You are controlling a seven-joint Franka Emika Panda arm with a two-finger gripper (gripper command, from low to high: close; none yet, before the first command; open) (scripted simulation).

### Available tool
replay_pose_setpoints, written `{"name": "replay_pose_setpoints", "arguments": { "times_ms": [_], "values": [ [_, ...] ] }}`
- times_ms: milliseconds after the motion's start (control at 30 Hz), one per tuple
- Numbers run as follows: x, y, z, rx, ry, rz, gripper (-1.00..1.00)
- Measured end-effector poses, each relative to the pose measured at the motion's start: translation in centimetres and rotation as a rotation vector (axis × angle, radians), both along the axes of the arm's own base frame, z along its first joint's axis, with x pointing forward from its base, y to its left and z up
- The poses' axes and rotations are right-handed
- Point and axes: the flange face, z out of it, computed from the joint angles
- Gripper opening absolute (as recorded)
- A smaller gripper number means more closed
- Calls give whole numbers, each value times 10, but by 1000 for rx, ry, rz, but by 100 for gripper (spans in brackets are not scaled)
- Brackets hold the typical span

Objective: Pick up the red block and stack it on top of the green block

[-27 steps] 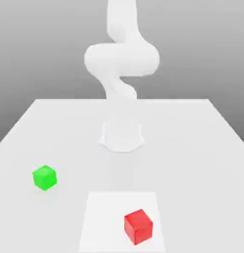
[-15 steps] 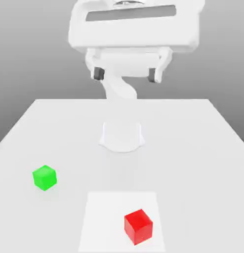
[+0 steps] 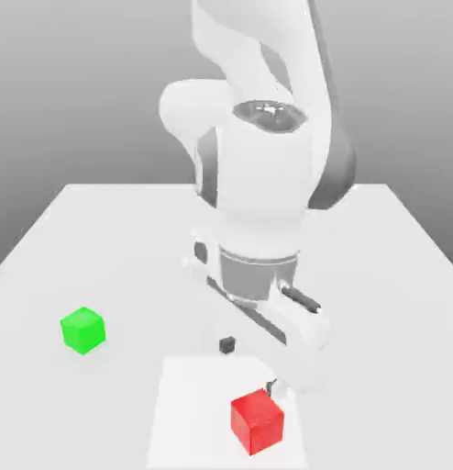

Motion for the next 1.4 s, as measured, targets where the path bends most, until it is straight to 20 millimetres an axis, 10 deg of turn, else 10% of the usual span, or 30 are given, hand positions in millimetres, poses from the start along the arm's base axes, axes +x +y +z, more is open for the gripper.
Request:
{"name": "replay_pose_setpoints", "arguments": {
  "times_ms": [133,167,400,567,867,1100,1333,1367,1400],
  "values": [
    [-1,1,-49,8,9,-18,0],
    [-2,1,-60,8,11,-18,-100],
    [-2,2,-62,8,9,-18,-100],
    [-3,1,-10,7,9,-19,-100],
    [-94,-204,19,-42,32,-457,-100],
    [-195,-276,32,2,12,-724,-100],
    [-206,-282,-25,11,8,-754,-100],
    [-207,-281,-30,11,8,-754,100],
    [-207,-281,-30,11,8,-754,100]
  ]
}}
